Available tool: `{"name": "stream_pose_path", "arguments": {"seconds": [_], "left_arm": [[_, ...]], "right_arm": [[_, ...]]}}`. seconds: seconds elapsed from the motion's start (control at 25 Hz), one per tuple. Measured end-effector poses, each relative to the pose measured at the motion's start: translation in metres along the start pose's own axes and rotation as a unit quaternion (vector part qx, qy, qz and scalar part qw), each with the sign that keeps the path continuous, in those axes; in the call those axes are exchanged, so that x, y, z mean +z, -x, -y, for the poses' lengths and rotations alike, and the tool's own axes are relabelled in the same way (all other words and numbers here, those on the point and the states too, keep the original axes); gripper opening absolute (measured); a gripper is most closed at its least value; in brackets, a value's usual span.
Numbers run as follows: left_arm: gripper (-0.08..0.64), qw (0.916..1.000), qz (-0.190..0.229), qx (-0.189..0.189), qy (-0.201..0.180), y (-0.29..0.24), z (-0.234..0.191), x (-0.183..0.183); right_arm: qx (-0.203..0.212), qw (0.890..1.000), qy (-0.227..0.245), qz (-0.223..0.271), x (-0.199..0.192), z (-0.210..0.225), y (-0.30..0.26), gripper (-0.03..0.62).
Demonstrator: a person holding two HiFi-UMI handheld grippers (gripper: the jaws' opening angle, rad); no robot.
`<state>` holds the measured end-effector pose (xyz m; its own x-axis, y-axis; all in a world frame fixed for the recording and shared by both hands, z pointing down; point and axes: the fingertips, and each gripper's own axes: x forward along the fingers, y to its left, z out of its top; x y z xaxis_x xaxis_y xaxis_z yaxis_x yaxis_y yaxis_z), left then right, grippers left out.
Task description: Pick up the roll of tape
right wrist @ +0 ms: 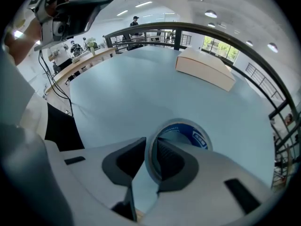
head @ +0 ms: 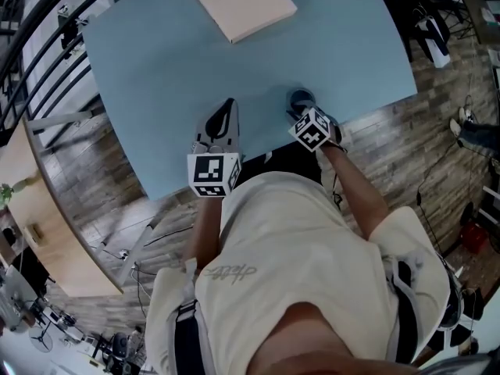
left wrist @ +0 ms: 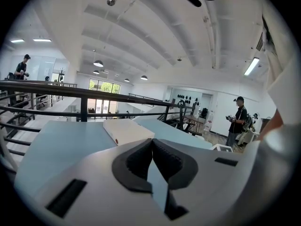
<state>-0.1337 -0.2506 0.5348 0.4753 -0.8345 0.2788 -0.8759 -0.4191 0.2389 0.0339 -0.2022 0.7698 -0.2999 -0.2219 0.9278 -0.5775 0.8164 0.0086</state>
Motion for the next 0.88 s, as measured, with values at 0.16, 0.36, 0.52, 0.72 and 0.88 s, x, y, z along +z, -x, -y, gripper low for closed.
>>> {"name": "stream_pose_path", "arguments": {"seconds": [0.16,0.36,0.52,0.72,0.88], "left_arm": [[0.020,1.0000,-0.003,-0.003,0.007,0.002,-0.006,-0.001],[0.020,0.9999,-0.006,-0.001,0.012,0.000,-0.010,-0.002],[0.020,0.9999,-0.006,-0.001,0.012,-0.003,-0.008,0.000],[0.020,0.9999,-0.007,0.007,0.012,-0.001,-0.009,0.002],[0.020,0.9998,-0.006,0.012,0.012,-0.002,-0.006,0.007]], "right_arm": [[0.000,0.999,0.031,-0.036,-0.003,-0.004,-0.005,0.072],[0.016,0.998,0.021,-0.056,-0.004,-0.004,-0.006,0.067],[0.007,0.999,0.017,-0.048,-0.003,-0.002,-0.004,0.063],[0.012,1.000,-0.010,-0.006,0.006,-0.006,0.008,0.049],[0.020,0.998,-0.048,0.046,0.025,0.002,0.029,0.048]]}}
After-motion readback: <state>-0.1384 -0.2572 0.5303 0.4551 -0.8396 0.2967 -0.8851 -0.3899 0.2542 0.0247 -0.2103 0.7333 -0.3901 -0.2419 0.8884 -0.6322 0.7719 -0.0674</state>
